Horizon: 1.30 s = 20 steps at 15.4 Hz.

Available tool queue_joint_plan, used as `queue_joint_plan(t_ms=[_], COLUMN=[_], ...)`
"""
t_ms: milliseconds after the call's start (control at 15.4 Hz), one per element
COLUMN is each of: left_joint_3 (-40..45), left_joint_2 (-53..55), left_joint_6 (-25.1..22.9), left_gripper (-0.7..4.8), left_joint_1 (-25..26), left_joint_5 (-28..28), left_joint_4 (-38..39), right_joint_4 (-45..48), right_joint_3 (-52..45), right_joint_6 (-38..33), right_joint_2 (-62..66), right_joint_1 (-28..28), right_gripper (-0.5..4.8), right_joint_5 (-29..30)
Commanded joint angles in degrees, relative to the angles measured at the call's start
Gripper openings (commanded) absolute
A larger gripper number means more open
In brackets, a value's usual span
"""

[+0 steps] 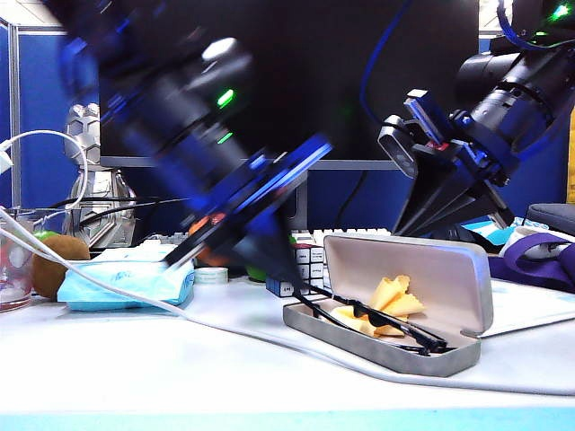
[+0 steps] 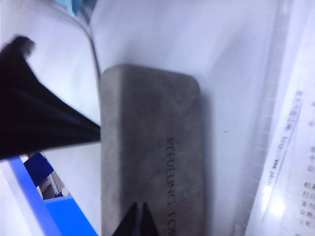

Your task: Pick up the glasses, fold the temples of the glasses, place the glasses into the glasses case, and finally close the glasses case.

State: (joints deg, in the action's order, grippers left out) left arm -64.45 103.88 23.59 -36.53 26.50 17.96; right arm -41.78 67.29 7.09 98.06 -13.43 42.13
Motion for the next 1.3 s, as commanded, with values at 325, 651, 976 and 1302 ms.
queue_joint_plan(t_ms=[325, 651, 976, 1302], left_joint_3=[5.95, 7.48, 7.48, 7.48], left_joint_2=[0.37, 0.76, 3.72, 3.72], left_joint_6=[5.79, 10.62, 13.53, 15.02], left_gripper=[-0.05, -0.05, -0.05, -0.05], left_joint_1=[1.92, 1.88, 0.39, -0.72], left_joint_5=[7.43, 7.04, 7.17, 9.60], left_joint_4=[-10.03, -13.88, -14.16, -13.77], right_joint_4=[1.33, 1.33, 1.31, 1.36], right_joint_3=[0.20, 0.17, 0.17, 0.17], right_joint_6=[-1.16, -1.16, -1.16, -1.11], right_joint_2=[-0.26, -0.24, -0.24, -0.24], right_joint_1=[-0.02, -0.92, -1.07, -1.09], right_gripper=[-0.05, -0.05, -0.05, -0.05], right_joint_5=[1.68, 1.51, 1.49, 1.38])
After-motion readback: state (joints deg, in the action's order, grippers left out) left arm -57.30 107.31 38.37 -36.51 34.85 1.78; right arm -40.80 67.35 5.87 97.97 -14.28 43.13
